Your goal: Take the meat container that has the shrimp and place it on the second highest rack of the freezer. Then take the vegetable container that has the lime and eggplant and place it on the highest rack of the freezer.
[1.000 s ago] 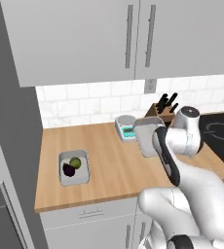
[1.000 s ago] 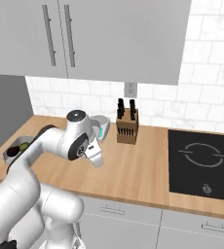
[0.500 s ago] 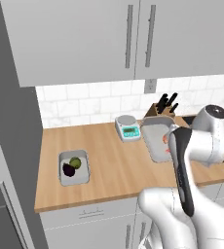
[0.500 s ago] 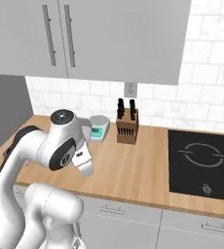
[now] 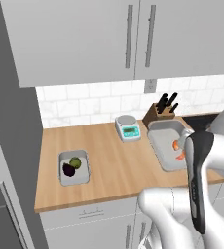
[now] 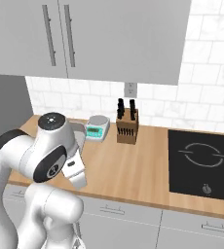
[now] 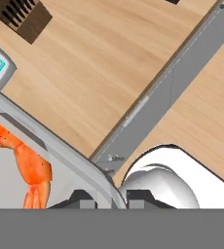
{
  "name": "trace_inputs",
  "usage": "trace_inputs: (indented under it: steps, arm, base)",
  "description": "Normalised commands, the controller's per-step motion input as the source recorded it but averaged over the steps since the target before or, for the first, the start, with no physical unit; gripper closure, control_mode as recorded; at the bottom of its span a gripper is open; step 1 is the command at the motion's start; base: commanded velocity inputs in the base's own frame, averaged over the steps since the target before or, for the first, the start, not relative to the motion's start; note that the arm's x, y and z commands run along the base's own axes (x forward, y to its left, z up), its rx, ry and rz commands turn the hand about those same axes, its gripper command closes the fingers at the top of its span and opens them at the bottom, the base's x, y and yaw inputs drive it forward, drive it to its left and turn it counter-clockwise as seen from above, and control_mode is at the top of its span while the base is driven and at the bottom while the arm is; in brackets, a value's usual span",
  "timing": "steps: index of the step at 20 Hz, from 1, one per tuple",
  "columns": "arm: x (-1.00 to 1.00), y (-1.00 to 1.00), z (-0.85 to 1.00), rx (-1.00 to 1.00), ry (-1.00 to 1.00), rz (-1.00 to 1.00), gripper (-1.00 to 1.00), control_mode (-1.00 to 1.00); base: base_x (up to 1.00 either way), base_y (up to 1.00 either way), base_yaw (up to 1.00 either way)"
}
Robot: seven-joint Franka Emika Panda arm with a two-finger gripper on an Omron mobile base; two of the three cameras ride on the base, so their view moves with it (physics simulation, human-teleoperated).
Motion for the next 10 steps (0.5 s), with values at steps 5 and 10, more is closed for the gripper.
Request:
trace_inputs:
  steps: [5,10]
  arm:
    - [-0.22,0.0,0.0,0.0,0.0,0.0,1.0,-1.0]
    - [-0.12,0.06,0.0,0.0,0.0,0.0,1.0,1.0]
  base:
    - [0.0,0.0,0.0]
    - [-0.17,0.12,0.0]
